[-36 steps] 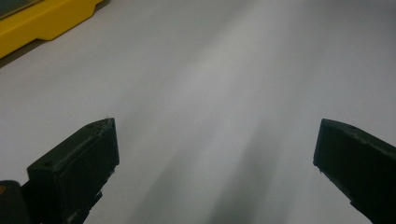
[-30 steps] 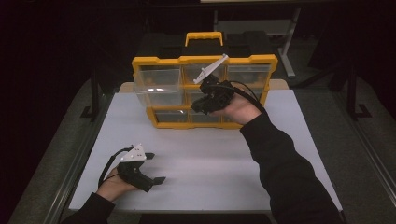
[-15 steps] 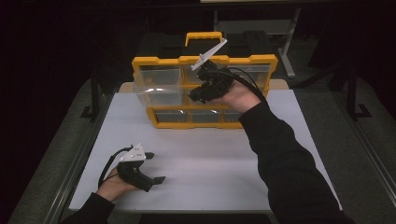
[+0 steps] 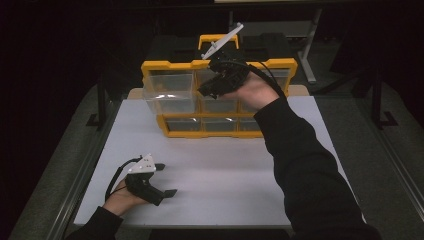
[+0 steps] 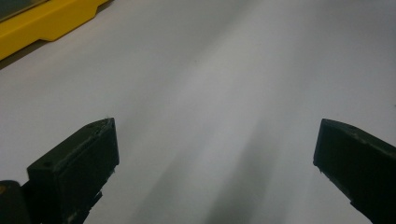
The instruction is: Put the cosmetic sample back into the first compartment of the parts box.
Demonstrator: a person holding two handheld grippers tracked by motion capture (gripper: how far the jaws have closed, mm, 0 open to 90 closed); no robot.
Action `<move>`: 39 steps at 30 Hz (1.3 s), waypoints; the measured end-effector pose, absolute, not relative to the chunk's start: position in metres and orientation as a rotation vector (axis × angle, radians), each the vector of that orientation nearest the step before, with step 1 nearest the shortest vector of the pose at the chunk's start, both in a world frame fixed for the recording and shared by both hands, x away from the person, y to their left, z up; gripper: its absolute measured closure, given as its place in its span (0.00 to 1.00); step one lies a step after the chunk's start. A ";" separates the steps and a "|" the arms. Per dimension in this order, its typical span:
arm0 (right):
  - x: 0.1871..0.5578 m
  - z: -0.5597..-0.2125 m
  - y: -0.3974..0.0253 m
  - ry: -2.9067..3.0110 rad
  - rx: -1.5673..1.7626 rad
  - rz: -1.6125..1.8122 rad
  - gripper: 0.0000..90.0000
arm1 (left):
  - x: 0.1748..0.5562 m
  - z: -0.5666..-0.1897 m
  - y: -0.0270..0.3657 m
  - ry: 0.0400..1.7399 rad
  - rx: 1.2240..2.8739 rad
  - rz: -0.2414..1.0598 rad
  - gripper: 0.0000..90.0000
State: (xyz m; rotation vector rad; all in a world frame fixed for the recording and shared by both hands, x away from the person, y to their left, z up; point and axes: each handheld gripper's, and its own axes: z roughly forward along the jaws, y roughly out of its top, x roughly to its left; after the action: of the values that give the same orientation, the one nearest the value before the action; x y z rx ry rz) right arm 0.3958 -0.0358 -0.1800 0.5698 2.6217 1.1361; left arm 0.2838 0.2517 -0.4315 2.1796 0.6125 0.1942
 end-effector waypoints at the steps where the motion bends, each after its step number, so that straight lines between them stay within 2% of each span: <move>1: 0.397 -0.175 -0.035 2.617 0.567 1.143 0.88 | 0.284 -0.431 0.252 0.610 2.183 0.193 0.00; 9: 0.399 -0.162 -0.028 2.607 0.554 1.154 0.88 | 0.284 -0.431 0.252 0.614 2.180 0.192 0.00; 22: 0.410 -0.144 0.011 2.646 0.507 1.146 0.88 | 0.285 -0.430 0.252 0.619 2.171 0.188 0.00; 39: 0.433 -0.168 0.047 2.727 0.488 1.075 0.88 | 0.283 -0.430 0.254 0.615 2.169 0.189 0.00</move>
State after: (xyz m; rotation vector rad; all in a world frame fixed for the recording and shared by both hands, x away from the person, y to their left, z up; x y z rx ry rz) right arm 0.4325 0.0465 -0.1678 0.4883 2.7269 1.0745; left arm 0.2833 0.2542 -0.4303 2.1689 0.6150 0.1890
